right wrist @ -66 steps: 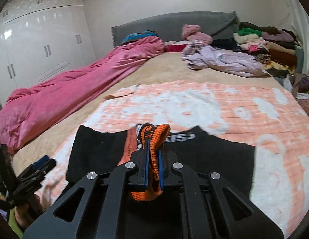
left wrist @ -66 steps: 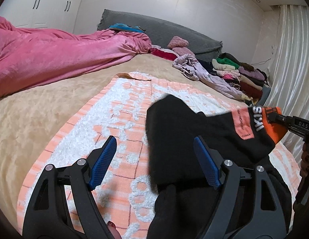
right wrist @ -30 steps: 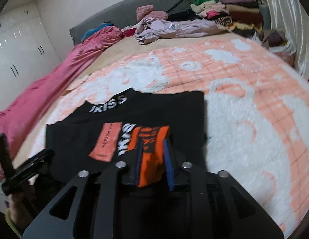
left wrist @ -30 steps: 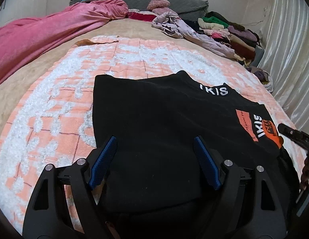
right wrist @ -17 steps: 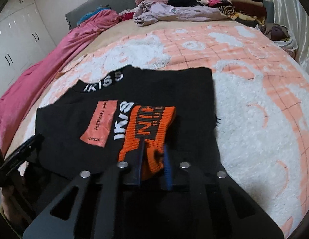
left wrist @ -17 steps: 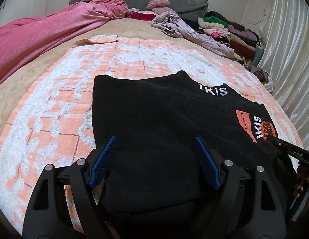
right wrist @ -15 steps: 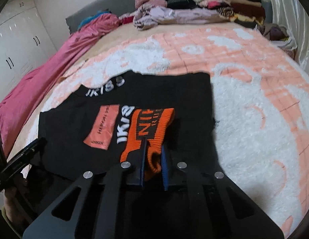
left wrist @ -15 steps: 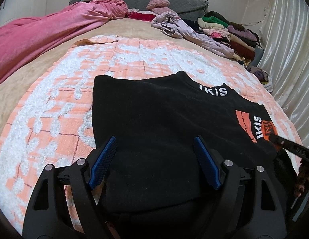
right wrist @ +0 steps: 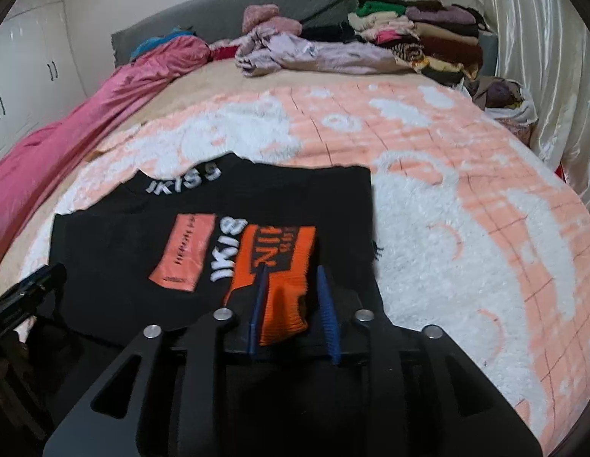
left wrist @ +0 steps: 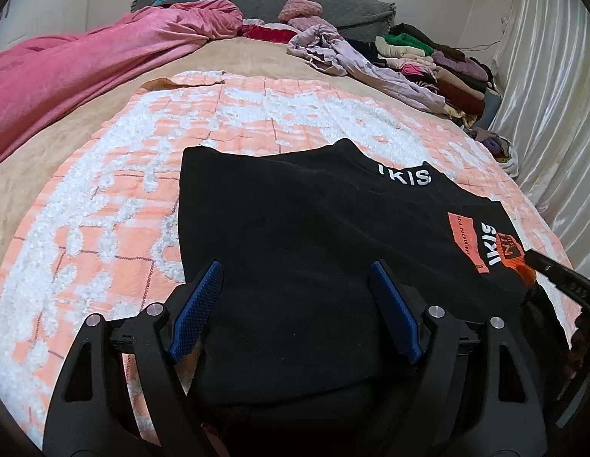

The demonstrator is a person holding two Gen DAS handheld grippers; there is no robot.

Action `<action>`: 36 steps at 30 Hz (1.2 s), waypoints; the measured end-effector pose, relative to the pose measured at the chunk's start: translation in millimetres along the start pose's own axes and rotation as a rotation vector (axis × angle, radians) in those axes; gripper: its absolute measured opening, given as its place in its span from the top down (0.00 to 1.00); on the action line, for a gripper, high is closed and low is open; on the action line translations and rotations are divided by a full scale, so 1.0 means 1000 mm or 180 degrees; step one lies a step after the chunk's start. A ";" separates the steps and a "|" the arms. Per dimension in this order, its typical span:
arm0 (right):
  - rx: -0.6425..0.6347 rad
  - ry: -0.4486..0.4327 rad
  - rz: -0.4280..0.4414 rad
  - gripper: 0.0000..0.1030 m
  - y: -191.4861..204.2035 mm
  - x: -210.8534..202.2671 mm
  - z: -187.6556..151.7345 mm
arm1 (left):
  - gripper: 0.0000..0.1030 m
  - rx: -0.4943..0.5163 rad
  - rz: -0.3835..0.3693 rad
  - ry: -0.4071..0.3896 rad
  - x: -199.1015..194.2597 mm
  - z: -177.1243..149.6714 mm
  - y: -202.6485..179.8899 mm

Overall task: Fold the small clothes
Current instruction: 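Open the right gripper to release the orange cuff and lift away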

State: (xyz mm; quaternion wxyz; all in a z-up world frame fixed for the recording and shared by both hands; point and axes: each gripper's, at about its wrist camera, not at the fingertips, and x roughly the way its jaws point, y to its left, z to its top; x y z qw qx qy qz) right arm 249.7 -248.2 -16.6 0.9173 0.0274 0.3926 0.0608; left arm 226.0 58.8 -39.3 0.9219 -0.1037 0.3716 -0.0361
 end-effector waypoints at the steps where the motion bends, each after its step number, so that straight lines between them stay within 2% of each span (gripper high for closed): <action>1: -0.0015 -0.0036 0.0003 0.70 0.002 -0.003 0.001 | 0.30 0.0001 0.0002 -0.0007 -0.001 0.000 0.000; 6: -0.0038 -0.0148 0.0052 0.64 0.010 -0.016 0.006 | 0.30 0.0032 0.0082 -0.0054 -0.010 0.002 0.001; 10: -0.0046 -0.0253 0.0091 0.55 0.018 -0.023 0.010 | 0.30 0.0031 0.0103 -0.0138 -0.022 0.004 0.004; 17: -0.0216 -0.0302 0.0177 0.54 0.041 -0.027 0.011 | 0.30 0.0068 0.0145 -0.0293 -0.038 0.007 0.004; 21: -0.0274 -0.0244 0.0219 0.54 0.048 -0.022 0.010 | 0.30 0.0151 0.0141 -0.0260 -0.036 0.006 -0.002; 31: -0.0476 0.0012 0.0360 0.52 0.070 0.002 -0.003 | 0.29 0.0392 0.0136 0.0007 -0.017 -0.004 -0.017; 36: -0.0534 0.0266 0.0267 0.49 0.072 0.026 -0.012 | 0.28 0.0451 0.0178 0.0128 -0.006 -0.008 -0.021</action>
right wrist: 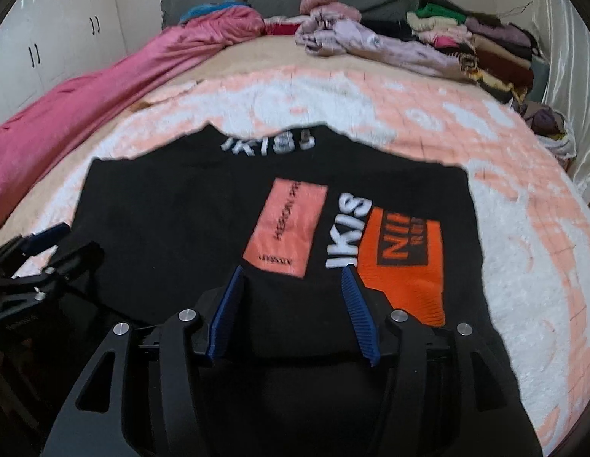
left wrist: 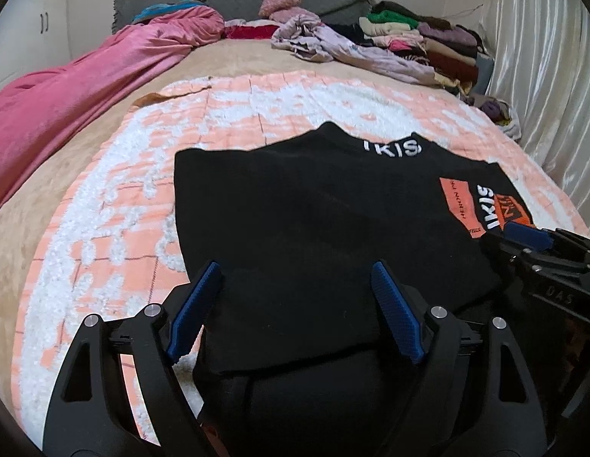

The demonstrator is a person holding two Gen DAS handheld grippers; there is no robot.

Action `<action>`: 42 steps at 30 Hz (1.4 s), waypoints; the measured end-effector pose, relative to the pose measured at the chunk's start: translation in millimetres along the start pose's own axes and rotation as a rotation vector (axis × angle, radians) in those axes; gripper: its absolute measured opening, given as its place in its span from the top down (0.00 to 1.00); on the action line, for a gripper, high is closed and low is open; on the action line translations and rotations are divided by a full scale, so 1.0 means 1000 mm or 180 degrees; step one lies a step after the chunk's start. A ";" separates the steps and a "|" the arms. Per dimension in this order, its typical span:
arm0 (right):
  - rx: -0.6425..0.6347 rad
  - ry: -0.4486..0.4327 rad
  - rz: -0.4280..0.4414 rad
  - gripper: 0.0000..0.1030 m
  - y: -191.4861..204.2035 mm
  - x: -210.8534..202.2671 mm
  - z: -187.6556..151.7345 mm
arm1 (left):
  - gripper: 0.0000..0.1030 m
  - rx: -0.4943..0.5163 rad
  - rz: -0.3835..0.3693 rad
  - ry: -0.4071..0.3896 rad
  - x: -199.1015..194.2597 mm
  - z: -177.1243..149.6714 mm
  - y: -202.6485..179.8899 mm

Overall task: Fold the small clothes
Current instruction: 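Open the right gripper to release the orange cuff and lift away, then move both grippers back over the sweatshirt body toward its hem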

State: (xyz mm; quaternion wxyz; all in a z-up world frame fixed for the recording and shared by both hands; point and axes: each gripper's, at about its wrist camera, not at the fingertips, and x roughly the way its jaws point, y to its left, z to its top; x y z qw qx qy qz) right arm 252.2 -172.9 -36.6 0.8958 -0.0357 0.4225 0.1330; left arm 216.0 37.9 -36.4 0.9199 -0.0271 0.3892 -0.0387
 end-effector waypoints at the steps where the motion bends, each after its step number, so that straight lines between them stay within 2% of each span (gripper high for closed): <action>1: -0.0032 -0.0007 -0.0020 0.49 0.002 0.000 -0.001 | 0.27 0.0002 0.0000 0.0002 0.000 0.000 0.000; 9: 0.0103 -0.0101 0.0141 0.44 -0.006 -0.015 0.000 | 0.27 -0.0115 -0.0063 -0.0109 -0.013 -0.001 0.006; 11: 0.0129 -0.0131 0.0124 0.38 -0.008 -0.021 -0.001 | 0.25 -0.0145 -0.0080 -0.0135 -0.017 -0.001 0.007; 21: 0.0230 -0.0268 0.0102 0.20 -0.020 -0.042 -0.004 | 0.09 -0.0239 -0.0023 -0.0264 -0.031 0.000 0.014; 25: 0.0263 -0.0316 0.0145 0.14 -0.022 -0.048 -0.003 | 0.09 -0.0298 0.0057 -0.0346 -0.038 0.000 0.018; 42: 0.0255 -0.0455 0.0127 0.13 -0.024 -0.072 -0.010 | 0.09 -0.0519 0.0271 -0.0605 -0.072 -0.019 0.046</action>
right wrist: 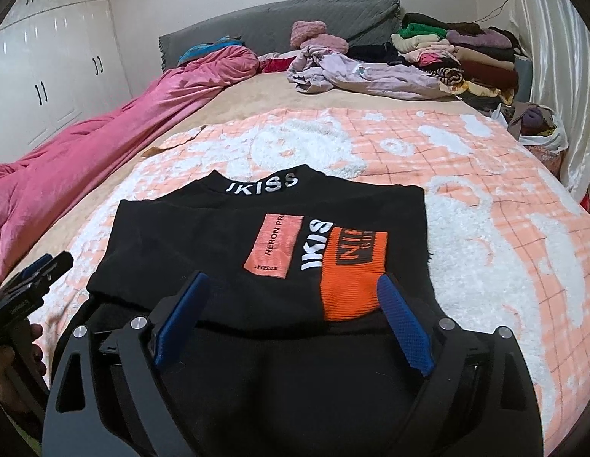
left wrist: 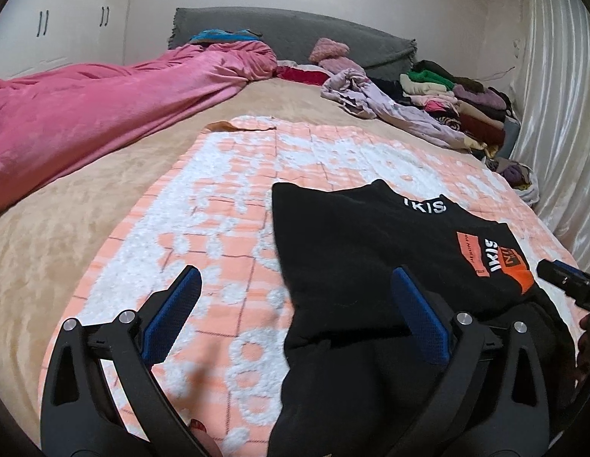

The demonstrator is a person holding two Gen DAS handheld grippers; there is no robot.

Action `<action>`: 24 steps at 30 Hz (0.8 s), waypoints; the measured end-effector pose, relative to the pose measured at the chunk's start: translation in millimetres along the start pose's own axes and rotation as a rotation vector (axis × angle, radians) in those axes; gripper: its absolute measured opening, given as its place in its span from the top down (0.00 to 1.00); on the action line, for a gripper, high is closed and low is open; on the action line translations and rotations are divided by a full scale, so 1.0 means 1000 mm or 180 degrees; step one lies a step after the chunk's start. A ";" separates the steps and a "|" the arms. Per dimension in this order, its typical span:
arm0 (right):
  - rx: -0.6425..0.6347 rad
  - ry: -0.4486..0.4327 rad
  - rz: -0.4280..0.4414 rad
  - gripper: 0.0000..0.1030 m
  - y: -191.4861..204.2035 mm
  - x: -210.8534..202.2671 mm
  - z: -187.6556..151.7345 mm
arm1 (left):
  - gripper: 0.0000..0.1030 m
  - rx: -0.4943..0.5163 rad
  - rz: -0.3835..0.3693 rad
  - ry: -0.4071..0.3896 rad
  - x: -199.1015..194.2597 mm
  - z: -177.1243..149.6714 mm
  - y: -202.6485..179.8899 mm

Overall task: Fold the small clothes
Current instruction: 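Move both grippers back over the sweatshirt body toward its hem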

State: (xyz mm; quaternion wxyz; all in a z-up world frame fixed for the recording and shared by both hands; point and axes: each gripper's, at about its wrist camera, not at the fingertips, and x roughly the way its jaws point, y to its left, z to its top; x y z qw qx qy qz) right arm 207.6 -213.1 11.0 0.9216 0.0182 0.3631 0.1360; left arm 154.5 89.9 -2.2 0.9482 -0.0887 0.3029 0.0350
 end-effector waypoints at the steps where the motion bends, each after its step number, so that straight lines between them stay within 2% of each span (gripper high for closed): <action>1: 0.0010 -0.0015 0.0004 0.13 -0.001 -0.002 0.000 | 0.09 0.0007 0.0005 -0.0007 -0.002 -0.001 0.000; 11: 0.0064 -0.0184 0.0046 0.13 -0.008 -0.027 0.003 | 0.09 0.0084 0.0164 0.0010 -0.012 -0.017 -0.001; 16: 0.0066 -0.0237 0.0077 0.13 -0.009 -0.038 0.004 | 0.09 0.0059 0.0158 -0.0028 -0.029 -0.018 0.000; 24: 0.0064 -0.0300 0.0111 0.13 -0.013 -0.055 0.000 | 0.09 0.0043 0.0209 0.0083 -0.047 -0.020 -0.001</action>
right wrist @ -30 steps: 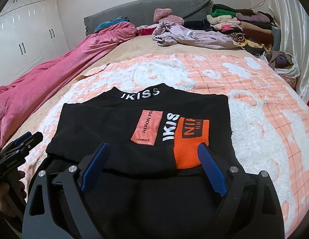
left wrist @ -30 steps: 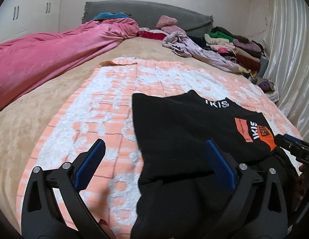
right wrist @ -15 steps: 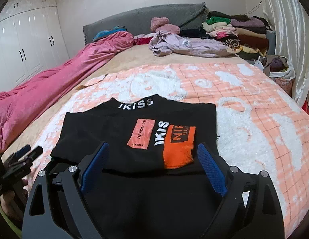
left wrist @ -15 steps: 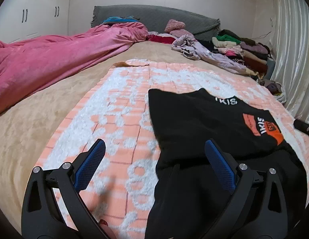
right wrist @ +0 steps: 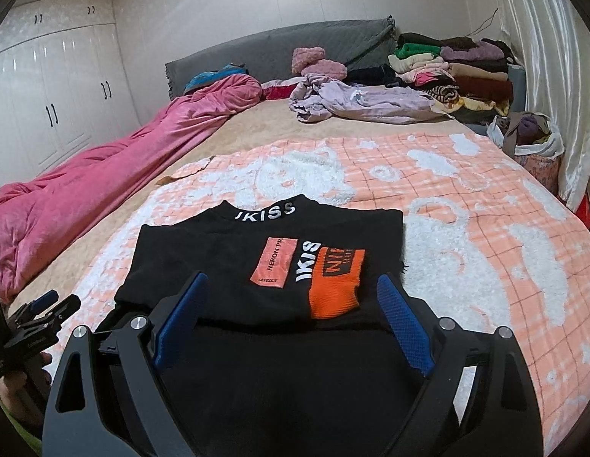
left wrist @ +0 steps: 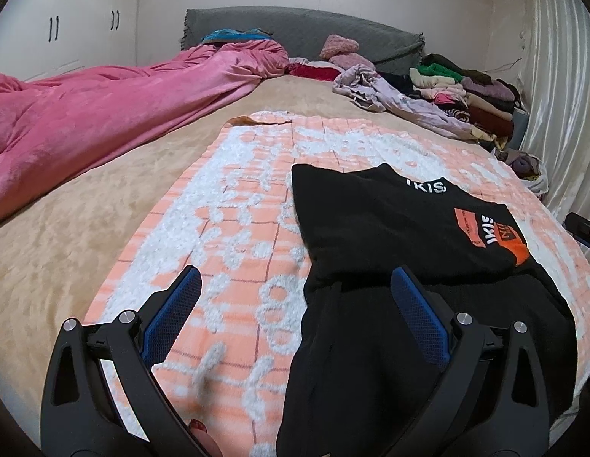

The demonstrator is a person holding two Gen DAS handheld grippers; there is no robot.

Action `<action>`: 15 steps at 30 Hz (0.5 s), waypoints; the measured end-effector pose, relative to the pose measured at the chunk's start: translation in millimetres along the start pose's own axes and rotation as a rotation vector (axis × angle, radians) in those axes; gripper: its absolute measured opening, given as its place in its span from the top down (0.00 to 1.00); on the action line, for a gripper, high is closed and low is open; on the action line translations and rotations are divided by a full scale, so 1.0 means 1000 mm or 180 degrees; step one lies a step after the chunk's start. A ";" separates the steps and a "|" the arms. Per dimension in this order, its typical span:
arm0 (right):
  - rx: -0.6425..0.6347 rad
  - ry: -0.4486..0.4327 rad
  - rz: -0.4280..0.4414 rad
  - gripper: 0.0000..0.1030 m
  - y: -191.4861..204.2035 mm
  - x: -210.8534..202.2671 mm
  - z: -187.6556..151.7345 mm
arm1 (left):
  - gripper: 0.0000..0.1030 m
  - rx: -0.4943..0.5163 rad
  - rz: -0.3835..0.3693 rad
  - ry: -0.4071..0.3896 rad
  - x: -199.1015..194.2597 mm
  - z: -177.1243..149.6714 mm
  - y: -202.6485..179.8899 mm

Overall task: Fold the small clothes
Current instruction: 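Move both grippers back over the sweatshirt body toward its hem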

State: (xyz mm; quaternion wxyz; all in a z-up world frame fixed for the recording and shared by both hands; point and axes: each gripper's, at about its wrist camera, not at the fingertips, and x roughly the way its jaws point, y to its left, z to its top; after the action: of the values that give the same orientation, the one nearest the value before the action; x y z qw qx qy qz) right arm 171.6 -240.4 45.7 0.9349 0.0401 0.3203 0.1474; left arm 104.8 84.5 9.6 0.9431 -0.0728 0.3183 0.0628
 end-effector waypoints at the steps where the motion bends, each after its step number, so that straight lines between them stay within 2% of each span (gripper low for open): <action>1: -0.0009 0.0000 0.0008 0.13 -0.001 -0.003 -0.001 | 0.09 0.0005 -0.0004 0.0001 -0.002 0.000 0.000; 15: -0.0003 -0.0003 0.0007 0.13 -0.018 -0.029 -0.016 | 0.09 0.0059 0.0094 0.0047 -0.023 -0.007 -0.003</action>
State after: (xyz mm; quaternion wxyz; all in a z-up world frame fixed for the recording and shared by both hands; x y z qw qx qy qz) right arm 145.0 -266.8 47.2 0.9349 0.0400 0.3197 0.1486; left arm 82.9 78.9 18.1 0.9403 -0.0598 0.3269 0.0732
